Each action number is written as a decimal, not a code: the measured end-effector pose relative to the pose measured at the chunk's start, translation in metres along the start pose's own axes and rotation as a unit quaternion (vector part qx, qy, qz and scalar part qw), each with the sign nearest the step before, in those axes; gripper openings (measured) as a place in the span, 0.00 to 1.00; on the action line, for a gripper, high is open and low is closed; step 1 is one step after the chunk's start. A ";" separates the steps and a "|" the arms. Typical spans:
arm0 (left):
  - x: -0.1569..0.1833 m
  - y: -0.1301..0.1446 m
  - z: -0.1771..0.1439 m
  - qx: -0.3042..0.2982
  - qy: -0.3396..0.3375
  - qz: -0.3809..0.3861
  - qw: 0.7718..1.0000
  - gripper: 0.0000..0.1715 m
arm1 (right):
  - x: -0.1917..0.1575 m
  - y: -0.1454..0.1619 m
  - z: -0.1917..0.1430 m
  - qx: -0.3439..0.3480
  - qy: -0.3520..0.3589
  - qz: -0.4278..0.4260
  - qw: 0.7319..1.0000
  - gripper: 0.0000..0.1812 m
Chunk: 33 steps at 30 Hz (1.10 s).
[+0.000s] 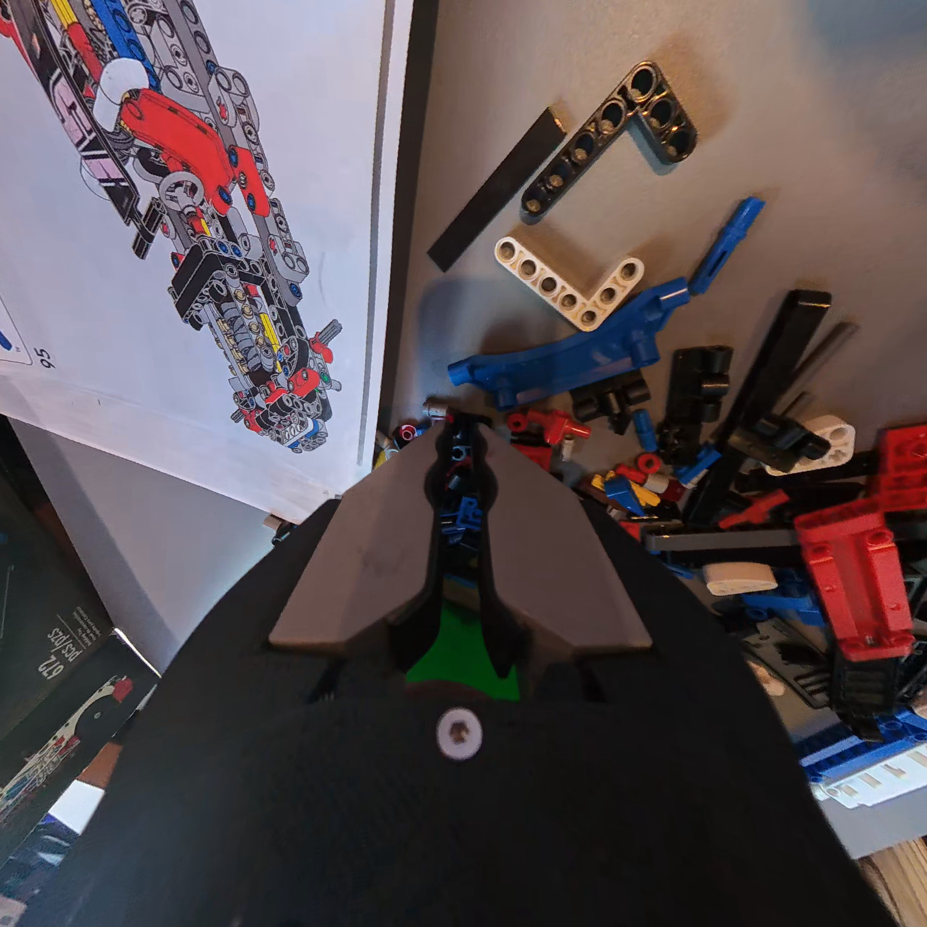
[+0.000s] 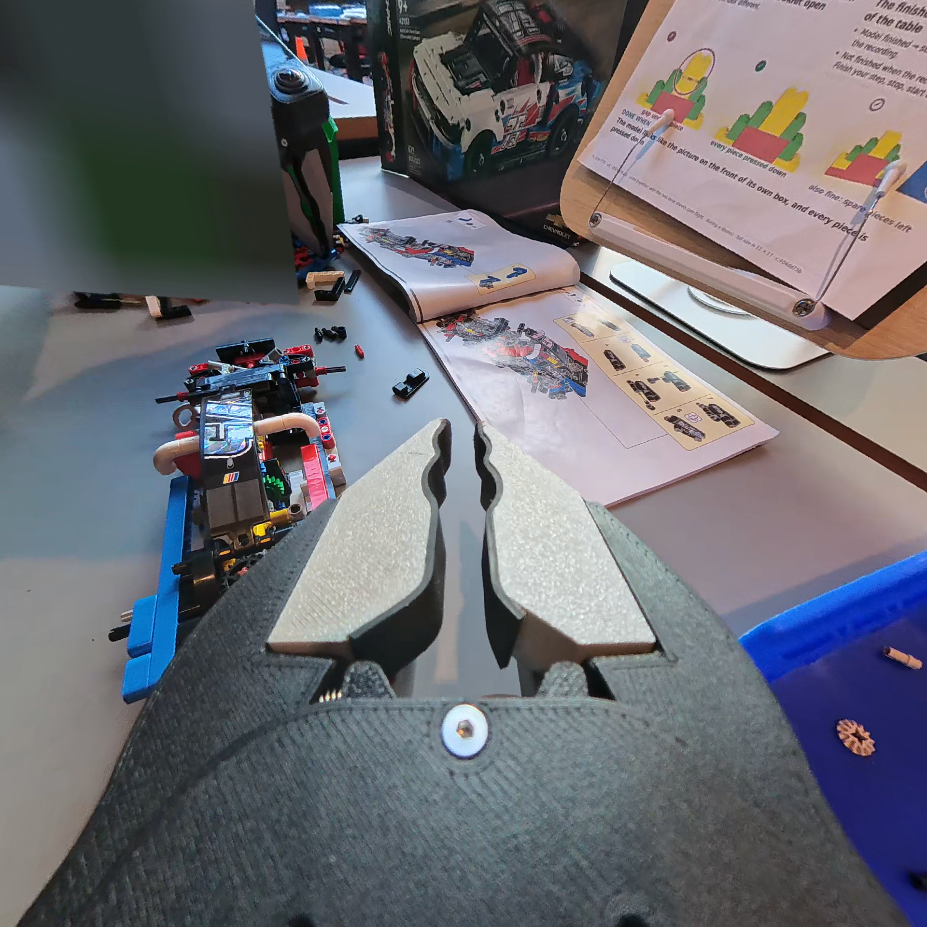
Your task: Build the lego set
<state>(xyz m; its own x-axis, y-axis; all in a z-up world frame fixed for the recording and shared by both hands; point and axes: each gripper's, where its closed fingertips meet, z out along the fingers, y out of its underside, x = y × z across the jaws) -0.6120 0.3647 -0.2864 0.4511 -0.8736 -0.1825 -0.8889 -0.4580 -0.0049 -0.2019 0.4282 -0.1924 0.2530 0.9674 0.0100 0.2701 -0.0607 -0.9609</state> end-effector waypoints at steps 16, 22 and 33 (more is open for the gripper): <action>0.067 -0.141 -0.135 0.465 -0.029 -0.272 0.842 0.02 | -0.022 -0.004 0.009 0.000 -0.025 -0.024 0.999 0.04; 0.095 -0.200 -0.145 0.627 0.073 -0.310 0.711 0.02 | -0.024 -0.008 0.008 0.012 -0.023 -0.032 0.999 0.04; 0.063 -0.216 -0.119 0.595 -0.168 -0.280 0.735 0.02 | -0.012 -0.002 0.012 0.010 -0.019 -0.018 1.000 0.05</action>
<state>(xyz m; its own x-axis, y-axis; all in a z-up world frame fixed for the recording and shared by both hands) -0.3826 0.3890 -0.1797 0.9048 -0.4221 -0.0564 -0.1025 -0.0873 -0.9909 -0.2163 0.4194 -0.1940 0.2079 0.9775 0.0355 0.2602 -0.0203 -0.9653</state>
